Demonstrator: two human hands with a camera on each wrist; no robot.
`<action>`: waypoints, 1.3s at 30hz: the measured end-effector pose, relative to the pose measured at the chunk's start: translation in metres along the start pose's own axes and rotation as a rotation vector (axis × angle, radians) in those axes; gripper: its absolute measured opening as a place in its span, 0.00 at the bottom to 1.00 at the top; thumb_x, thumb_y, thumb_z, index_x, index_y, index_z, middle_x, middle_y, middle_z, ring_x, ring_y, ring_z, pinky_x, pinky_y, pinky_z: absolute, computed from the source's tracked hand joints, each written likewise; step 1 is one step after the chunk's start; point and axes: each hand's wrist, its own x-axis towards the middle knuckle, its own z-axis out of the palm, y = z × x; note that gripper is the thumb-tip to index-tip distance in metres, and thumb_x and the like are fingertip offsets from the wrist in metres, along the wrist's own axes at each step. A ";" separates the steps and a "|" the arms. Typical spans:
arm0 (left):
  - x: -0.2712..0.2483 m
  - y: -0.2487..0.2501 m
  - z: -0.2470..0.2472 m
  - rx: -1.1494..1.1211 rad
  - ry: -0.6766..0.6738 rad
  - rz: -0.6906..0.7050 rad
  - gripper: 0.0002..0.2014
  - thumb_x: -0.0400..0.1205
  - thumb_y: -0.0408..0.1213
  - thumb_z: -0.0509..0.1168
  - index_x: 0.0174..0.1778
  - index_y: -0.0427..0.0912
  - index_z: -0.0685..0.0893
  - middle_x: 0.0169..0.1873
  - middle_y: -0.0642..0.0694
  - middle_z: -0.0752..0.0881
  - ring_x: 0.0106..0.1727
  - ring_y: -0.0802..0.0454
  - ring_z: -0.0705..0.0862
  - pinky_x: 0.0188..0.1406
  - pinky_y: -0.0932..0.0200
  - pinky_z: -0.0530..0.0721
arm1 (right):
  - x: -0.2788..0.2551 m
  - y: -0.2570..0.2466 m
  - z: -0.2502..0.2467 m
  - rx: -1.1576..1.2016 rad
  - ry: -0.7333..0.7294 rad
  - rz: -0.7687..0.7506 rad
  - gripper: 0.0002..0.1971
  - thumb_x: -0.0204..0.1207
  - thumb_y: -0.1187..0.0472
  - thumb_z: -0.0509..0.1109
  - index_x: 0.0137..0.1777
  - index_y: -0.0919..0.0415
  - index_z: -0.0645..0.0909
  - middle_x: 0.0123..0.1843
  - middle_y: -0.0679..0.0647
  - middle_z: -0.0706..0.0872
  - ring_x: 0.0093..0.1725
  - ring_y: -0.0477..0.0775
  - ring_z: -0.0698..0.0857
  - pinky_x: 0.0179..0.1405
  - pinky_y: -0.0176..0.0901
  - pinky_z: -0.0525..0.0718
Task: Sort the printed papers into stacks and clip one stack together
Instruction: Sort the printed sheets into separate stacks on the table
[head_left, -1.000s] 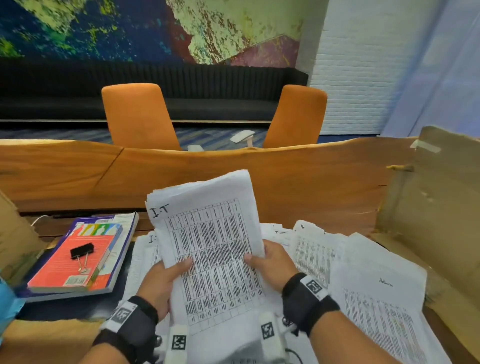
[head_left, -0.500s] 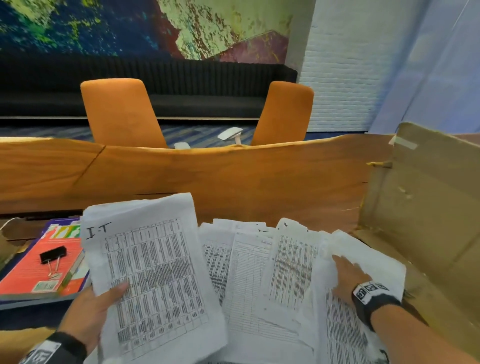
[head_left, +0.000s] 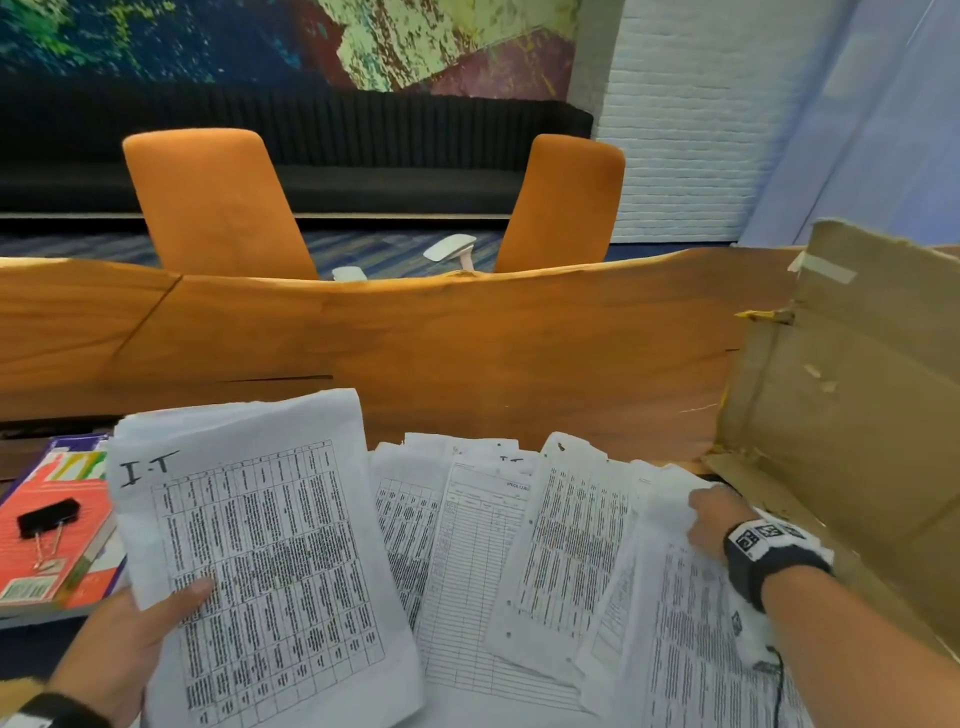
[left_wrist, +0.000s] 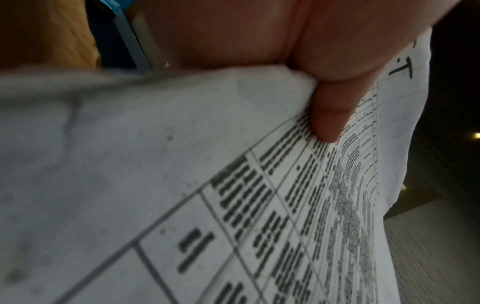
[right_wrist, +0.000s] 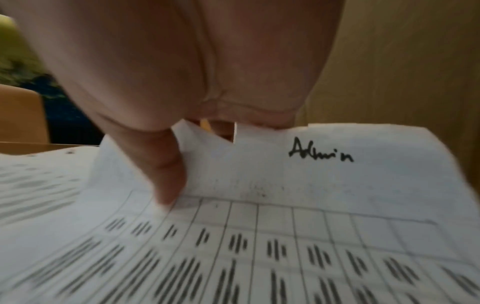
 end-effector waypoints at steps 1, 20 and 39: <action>0.002 -0.003 -0.001 -0.012 0.003 -0.006 0.20 0.68 0.35 0.75 0.56 0.47 0.86 0.55 0.36 0.90 0.58 0.29 0.86 0.61 0.26 0.77 | 0.006 0.008 -0.003 0.036 0.044 0.031 0.27 0.77 0.59 0.66 0.77 0.55 0.72 0.76 0.57 0.76 0.70 0.60 0.80 0.66 0.48 0.81; -0.016 0.014 0.005 0.051 -0.027 0.057 0.15 0.76 0.32 0.72 0.58 0.46 0.84 0.48 0.45 0.91 0.52 0.44 0.87 0.51 0.46 0.82 | -0.051 -0.036 -0.020 0.103 0.109 -0.197 0.14 0.82 0.58 0.68 0.65 0.48 0.75 0.53 0.54 0.86 0.42 0.51 0.82 0.39 0.42 0.81; -0.062 0.091 0.081 0.491 -0.287 0.314 0.06 0.81 0.33 0.68 0.48 0.44 0.90 0.42 0.49 0.93 0.44 0.53 0.91 0.45 0.57 0.85 | -0.223 -0.254 -0.161 0.120 0.436 -1.109 0.07 0.81 0.59 0.66 0.57 0.51 0.82 0.73 0.51 0.75 0.68 0.56 0.74 0.70 0.55 0.73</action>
